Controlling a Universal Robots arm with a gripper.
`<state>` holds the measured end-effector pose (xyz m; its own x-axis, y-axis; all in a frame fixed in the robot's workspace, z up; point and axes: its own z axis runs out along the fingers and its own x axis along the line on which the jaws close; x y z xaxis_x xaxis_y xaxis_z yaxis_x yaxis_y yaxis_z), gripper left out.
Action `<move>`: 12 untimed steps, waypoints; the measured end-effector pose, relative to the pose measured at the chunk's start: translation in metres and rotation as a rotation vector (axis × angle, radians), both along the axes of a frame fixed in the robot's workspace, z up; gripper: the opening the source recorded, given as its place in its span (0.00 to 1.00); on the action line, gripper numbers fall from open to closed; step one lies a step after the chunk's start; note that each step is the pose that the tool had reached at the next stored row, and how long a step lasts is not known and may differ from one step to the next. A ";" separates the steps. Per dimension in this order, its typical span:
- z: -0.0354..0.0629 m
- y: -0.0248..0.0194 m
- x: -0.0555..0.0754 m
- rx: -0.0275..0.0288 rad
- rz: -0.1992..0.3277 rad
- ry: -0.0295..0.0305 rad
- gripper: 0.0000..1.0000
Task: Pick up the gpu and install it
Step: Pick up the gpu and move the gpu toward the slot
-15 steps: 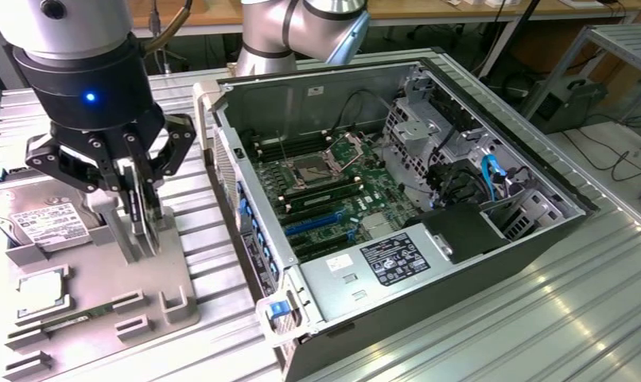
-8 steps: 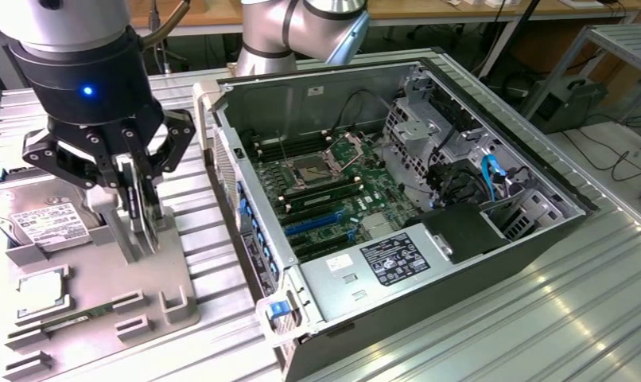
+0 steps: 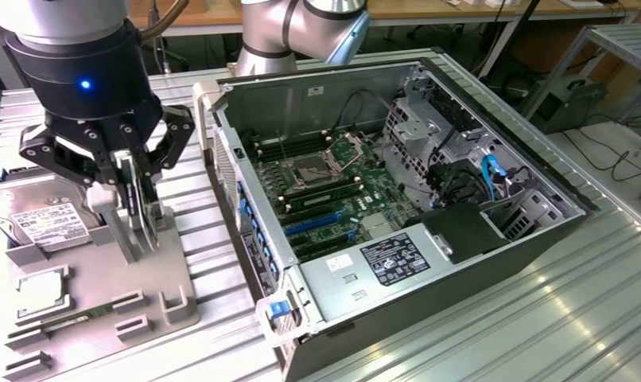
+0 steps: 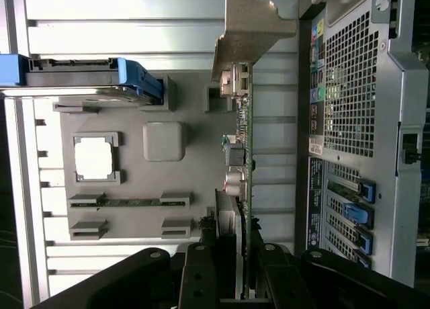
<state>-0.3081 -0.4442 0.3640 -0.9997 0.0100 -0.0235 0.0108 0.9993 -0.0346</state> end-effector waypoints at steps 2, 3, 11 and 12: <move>0.0010 0.0000 0.000 0.0000 0.000 0.0000 0.28; 0.0016 0.0000 0.000 0.0000 0.000 0.0000 0.28; 0.0067 0.0000 0.000 -0.0006 0.000 0.0000 0.28; 0.0076 0.0000 0.000 -0.0006 0.000 0.0000 0.28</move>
